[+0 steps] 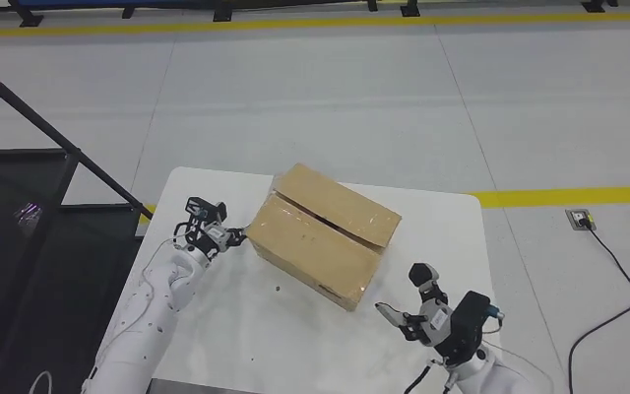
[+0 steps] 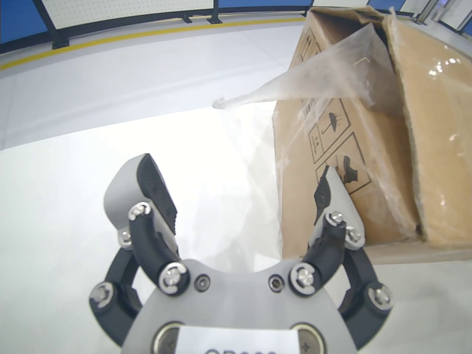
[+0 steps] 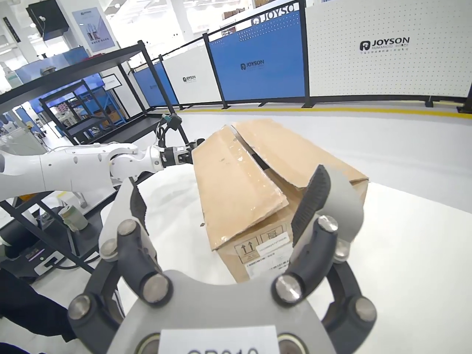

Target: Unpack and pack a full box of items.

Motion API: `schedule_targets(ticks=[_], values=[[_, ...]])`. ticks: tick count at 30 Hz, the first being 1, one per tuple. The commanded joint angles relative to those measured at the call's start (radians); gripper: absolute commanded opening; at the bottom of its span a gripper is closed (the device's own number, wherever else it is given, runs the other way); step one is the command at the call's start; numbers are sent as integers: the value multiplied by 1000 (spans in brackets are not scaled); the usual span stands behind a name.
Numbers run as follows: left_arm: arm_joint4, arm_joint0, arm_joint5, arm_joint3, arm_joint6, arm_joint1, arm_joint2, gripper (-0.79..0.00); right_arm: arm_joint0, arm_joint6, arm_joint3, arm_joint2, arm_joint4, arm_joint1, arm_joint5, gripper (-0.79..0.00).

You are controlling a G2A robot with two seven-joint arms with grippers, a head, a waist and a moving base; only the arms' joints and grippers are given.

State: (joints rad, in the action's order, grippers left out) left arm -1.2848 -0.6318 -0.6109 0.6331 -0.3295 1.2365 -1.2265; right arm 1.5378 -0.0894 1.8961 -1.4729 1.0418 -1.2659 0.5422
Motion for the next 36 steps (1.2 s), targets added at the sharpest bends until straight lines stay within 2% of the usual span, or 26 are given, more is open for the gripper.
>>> schedule_targets(ticks=[1,10,14,16,17,25,32,36], values=[[-8,-9,-41,-3,-32,-7,-5,0,-5,56,-4,-9,-53,-1,-56,0],[-32,-98,-100,86,-108,-34,-30,0,-16,75,-5,-6,-62,0,-60,0],[-35,-150,-105,156,-115,-46,-47,0,-46,136,-39,-24,-185,2,-62,0],[-36,-178,-106,190,-116,-51,-56,0,-63,218,-57,-42,-305,2,-130,0],[-35,-191,-107,207,-115,-54,-60,0,-73,254,-51,-47,-317,3,-144,0],[-27,-281,-121,322,-101,-69,-83,0,-76,259,-49,-44,-308,4,-147,0],[-24,-332,-119,388,-91,-75,-89,0,-148,342,-119,-51,-437,12,-42,0],[-13,-349,-124,403,-94,-79,-97,0,-204,425,-186,-58,-571,19,25,0]])
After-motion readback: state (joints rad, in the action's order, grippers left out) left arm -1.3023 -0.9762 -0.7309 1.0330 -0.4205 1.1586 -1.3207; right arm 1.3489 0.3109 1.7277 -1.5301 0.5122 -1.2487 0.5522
